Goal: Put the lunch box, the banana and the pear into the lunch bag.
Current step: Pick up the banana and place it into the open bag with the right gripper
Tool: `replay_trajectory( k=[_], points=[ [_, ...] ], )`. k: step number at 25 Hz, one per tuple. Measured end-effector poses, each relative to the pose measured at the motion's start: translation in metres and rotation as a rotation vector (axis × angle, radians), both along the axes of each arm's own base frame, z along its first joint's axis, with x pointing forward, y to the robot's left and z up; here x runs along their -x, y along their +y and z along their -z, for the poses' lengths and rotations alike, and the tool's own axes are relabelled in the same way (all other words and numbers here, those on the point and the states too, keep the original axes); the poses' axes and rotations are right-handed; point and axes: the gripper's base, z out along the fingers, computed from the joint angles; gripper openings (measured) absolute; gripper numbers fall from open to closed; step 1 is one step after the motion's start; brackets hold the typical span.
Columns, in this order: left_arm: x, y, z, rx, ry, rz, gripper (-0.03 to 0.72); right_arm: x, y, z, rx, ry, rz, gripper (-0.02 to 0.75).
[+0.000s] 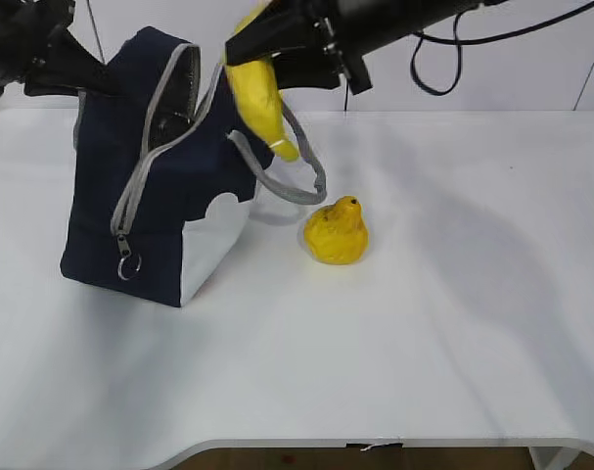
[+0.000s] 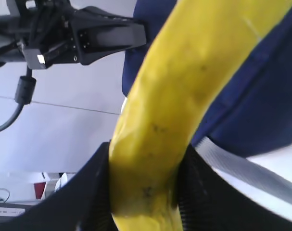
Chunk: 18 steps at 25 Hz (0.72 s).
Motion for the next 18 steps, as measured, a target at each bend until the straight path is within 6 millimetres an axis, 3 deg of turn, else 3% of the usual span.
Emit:
replay_trajectory(
  k=[8,14,18],
  points=[
    [-0.001,-0.002,-0.003,0.046,-0.012,-0.002,0.010,-0.008,0.045,0.036,-0.108,0.023,-0.035,0.302],
    [0.001,-0.005,-0.006,0.085,-0.013,0.022,0.010,-0.020,0.056,0.067,-0.133,0.095,0.004,0.302],
    [0.003,-0.007,-0.006,0.096,-0.005,0.051,0.010,-0.027,0.058,0.078,-0.156,0.120,0.052,0.302]
  ],
)
